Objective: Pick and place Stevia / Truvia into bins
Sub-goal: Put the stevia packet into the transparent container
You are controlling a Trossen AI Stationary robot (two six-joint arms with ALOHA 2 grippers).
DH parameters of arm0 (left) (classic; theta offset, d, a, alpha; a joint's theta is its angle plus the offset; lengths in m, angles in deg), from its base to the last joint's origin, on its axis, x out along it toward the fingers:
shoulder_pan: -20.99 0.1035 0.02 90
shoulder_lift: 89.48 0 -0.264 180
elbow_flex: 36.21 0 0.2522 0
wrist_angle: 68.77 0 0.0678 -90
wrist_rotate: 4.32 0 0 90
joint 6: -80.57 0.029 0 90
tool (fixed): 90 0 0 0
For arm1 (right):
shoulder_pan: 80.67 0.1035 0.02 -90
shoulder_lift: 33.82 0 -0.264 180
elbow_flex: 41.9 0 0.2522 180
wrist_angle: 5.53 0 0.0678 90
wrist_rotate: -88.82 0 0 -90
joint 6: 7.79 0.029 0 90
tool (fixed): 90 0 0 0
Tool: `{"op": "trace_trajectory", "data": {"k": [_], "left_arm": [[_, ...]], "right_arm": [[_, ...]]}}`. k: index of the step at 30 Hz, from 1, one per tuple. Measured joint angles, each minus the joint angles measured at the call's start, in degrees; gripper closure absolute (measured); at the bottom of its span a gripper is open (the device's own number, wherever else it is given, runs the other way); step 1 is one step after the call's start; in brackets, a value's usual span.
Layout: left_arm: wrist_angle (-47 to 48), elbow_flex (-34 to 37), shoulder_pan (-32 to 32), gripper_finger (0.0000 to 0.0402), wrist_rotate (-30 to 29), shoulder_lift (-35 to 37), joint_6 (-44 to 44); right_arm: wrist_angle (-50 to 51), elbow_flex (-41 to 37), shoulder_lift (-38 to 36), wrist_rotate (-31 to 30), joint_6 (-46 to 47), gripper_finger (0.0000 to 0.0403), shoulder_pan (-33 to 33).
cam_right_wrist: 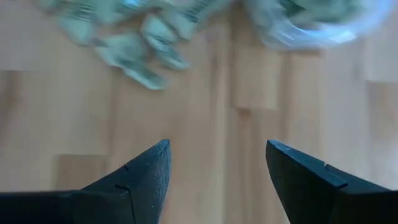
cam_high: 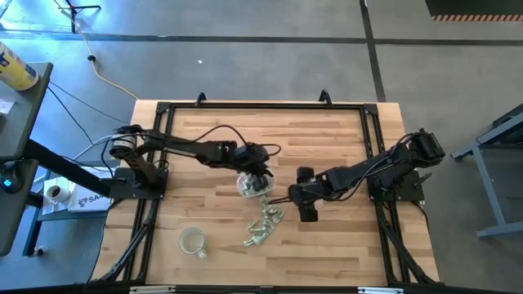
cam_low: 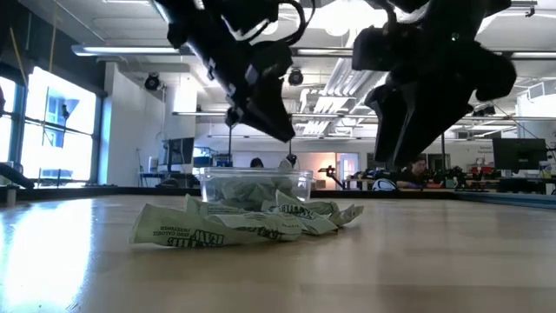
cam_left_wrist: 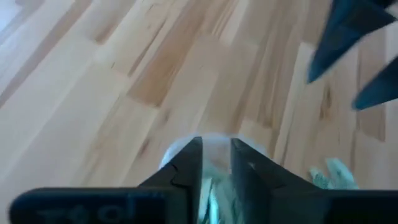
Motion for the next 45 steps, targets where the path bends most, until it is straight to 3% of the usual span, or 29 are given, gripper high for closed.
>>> {"op": "trace_trajectory", "data": {"k": [5,8,17,27,33,41,45], "left_arm": [[11.88,-4.99,-0.95,0.0239,2.1,4.1,-4.52],[14.12,-6.07,-4.38,0.0224,3.01,7.01,-6.88],[16.33,-6.16,-19.86,0.022,-9.98,12.91,-17.85],[16.49,-6.16,-28.1,0.022,-14.99,13.85,-27.6],[16.64,-6.14,-29.46,0.022,-15.09,13.85,-31.61],[17.24,-6.14,-31.77,0.022,-15.18,13.85,-36.37],[18.27,-6.14,-34.42,0.022,-16.03,13.58,-39.24]], "right_arm": [[-5.26,0.0,0.08,7.45,-3.69,0.0151,0.17],[-9.36,0.04,1.24,9.95,-3.65,0.0151,0.16],[-18.06,0.04,9.19,11.63,-2.76,0.0159,0.68],[-20.94,0.04,13.9,12.77,-5.3,0.0176,0.61],[-23.38,0.09,15.0,14.35,-5.21,0.0233,0.57],[-18.84,2.77,15.08,15.85,-0.52,0.0388,0.59],[-12.34,7.09,13.08,16.57,1.86,0.0382,0.99]]}}
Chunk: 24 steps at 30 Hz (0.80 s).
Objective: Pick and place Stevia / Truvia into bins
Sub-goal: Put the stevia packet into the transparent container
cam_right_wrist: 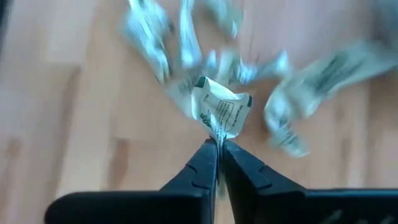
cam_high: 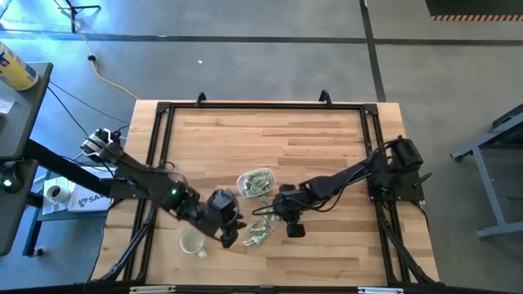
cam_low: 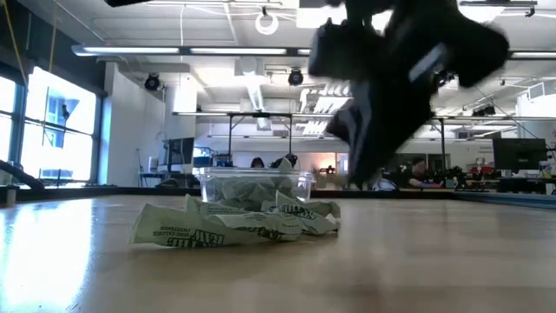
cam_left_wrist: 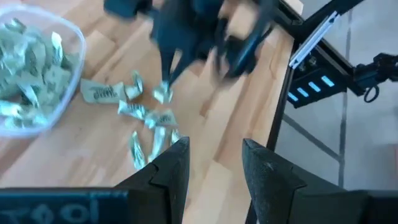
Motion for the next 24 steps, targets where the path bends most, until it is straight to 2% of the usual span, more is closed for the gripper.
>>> {"op": "trace_trajectory", "data": {"k": [4,7,11,17,20,24], "left_arm": [[2.3,0.79,-3.68,0.022,-4.16,-2.46,-4.96],[2.12,2.25,-5.37,0.022,-5.76,-5.08,-9.33],[-0.11,3.3,-6.26,0.022,-5.73,-8.38,-15.12],[-4.73,3.32,-6.13,0.022,-5.51,-10.94,-16.68],[-4.46,3.32,-6.11,0.022,-5.51,-11.18,-16.69],[-4.16,3.3,-6.0,0.022,-5.53,-11.18,-16.69]], "right_arm": [[4.66,4.51,-4.16,-6.72,-1.47,0.0396,0.29],[5.48,6.87,-5.78,-9.91,-3.43,0.0394,-2.13],[5.83,8.13,-4.64,-9.13,-4.57,0.0361,-8.18],[4.62,8.31,-1.61,-8.22,-5.94,0.0287,-16.37],[5.23,8.31,-0.79,-9.12,-8.43,0.026,-18.17],[8.9,8.31,-2.4,-5.76,-9.0,0.0237,-18.16]]}}
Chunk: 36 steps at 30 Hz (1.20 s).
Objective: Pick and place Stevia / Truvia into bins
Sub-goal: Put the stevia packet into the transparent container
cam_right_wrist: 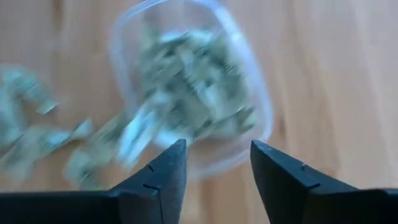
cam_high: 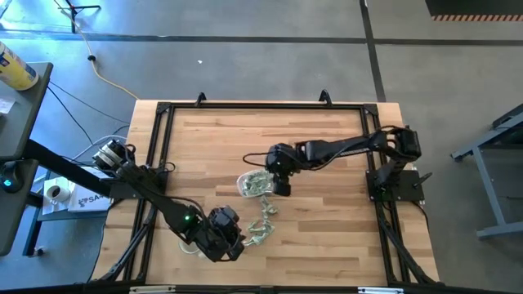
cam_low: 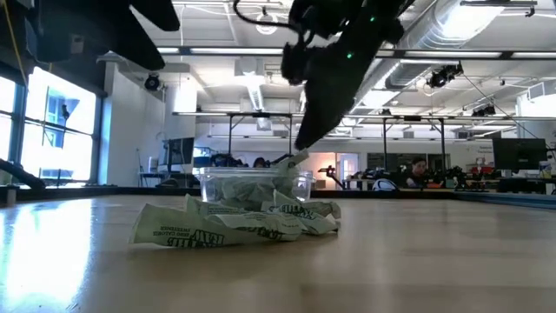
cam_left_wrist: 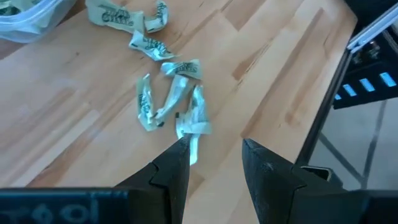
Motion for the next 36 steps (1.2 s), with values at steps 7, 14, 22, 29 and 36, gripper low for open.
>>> {"op": "trace_trajectory", "data": {"k": [7,14,22,29,36], "left_arm": [[-2.54,3.74,4.48,0.022,3.42,-1.02,-1.13],[-7.4,3.83,11.92,0.0211,12.84,-6.67,2.0],[-7.52,3.76,14.63,0.0135,16.12,-9.79,3.5],[-7.12,3.82,14.12,0.0134,14.78,-10.37,5.63],[-8.01,2.89,14.03,0.0201,15.08,-13.63,6.31]], "right_arm": [[15.32,-0.06,-5.04,-1.95,-2.91,0.023,6.81],[18.37,-0.11,-5.02,-5.31,0.88,0.023,13.32],[19.26,-0.11,-4.95,-9.98,7.53,0.023,17.24],[19.94,-0.11,-4.93,-13.71,12.15,0.023,18.32],[21.34,-0.11,-4.93,-15.95,15.22,0.023,18.35]]}}
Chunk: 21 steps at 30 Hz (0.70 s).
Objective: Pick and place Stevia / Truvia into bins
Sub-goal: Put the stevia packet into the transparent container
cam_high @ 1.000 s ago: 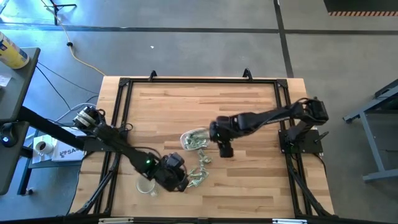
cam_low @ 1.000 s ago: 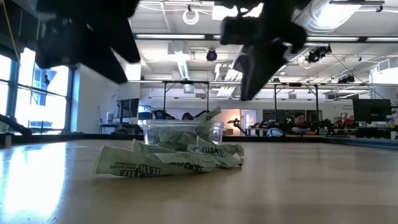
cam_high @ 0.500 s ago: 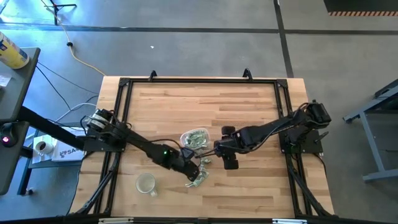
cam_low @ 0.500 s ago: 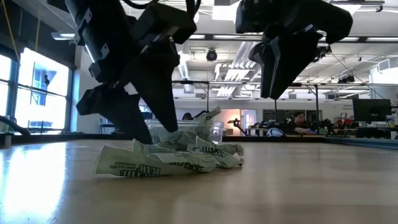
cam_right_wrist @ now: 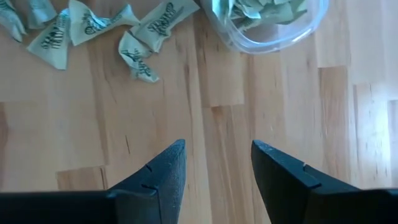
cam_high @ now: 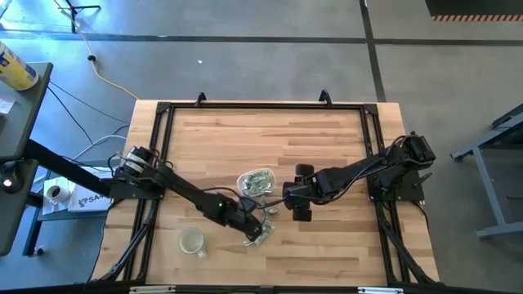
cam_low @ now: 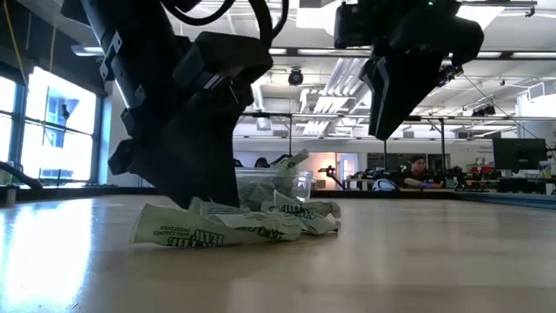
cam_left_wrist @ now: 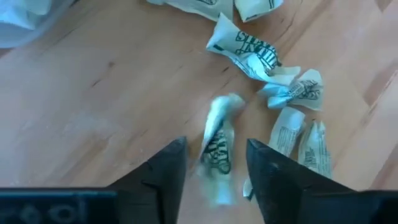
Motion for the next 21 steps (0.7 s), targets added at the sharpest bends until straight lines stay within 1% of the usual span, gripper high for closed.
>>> {"op": "trace_trajectory", "data": {"k": [2,4,8,11,14,16,21], "left_arm": [[0.82,-1.05,-0.33,0.0218,0.14,-0.76,1.05],[2.1,-2.44,-0.71,0.0233,-0.91,-1.33,2.16],[11.37,-5.14,-0.69,0.0271,-1.52,-1.6,3.14],[19.49,-6.39,-0.65,0.0317,-2.0,-1.62,3.28],[26.18,-7.63,-0.65,0.0373,-0.82,-1.62,4.12],[29.82,-8.59,-1.06,0.038,-0.31,-1.13,4.07],[37.59,-12.46,-1.01,0.0369,-1.1,3.59,4.7]], "right_arm": [[0.44,0.0,0.0,-0.38,0.29,0.023,0.02],[0.78,0.0,0.0,-0.72,0.38,0.023,0.02],[1.34,0.0,0.0,-0.94,1.48,0.023,0.0],[1.42,0.0,0.0,-1.57,1.51,0.023,0.02],[1.53,0.0,0.0,-2.06,1.65,0.023,0.02],[1.78,0.0,-0.11,-2.77,1.53,0.023,0.25],[4.13,0.02,-1.27,-6.83,1.69,0.023,1.59]]}}
